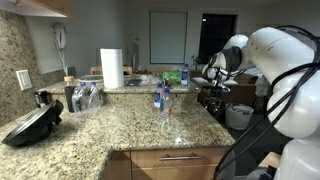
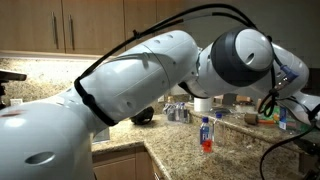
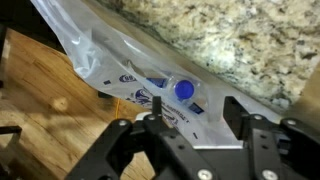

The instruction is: Throw the four bottles on the right into the bin on the floor

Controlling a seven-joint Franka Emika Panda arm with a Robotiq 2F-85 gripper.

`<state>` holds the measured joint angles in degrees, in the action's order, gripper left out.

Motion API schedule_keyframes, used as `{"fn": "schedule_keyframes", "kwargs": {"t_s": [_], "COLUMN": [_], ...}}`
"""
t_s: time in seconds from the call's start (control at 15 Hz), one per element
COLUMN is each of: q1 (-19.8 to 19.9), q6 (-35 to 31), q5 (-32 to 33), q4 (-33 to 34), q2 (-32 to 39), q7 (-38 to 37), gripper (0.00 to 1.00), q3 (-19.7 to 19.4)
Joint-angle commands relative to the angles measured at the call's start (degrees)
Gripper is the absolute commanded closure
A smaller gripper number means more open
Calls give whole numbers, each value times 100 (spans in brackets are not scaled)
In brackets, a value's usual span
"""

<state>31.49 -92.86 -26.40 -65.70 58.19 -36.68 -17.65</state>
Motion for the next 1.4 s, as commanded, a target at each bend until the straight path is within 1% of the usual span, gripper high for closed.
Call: {"fn": "schedule_keyframes", "kwargs": {"t_s": [0.0,0.13,0.27,0.4,0.53,0.8,0.87,1.07,1.33], "q1": [7,62,-19,-235,-543,-1224,-1261,-1755,-2280], "q6": [-138,-274,-508,-741,-1112,-1894,-2130,-2787,-3808], "q5": [-34,-92,11,231,551,1191,1500,2200,3119], "q4": [-402,-719,-1154,-1620,-2066,-3063,-3288,-4090,-5247], "q2": [-406,-805,-1297,-1822,-2297,-3291,-3531,-4183,-5000], "q7": [84,332,618,1004,1352,1710,1649,1582,1459], "gripper": [3,0,0,0,0,0,0,0,0], "q3": [-106,-199,-353,-534,-680,-734,-524,-365,-71]}}
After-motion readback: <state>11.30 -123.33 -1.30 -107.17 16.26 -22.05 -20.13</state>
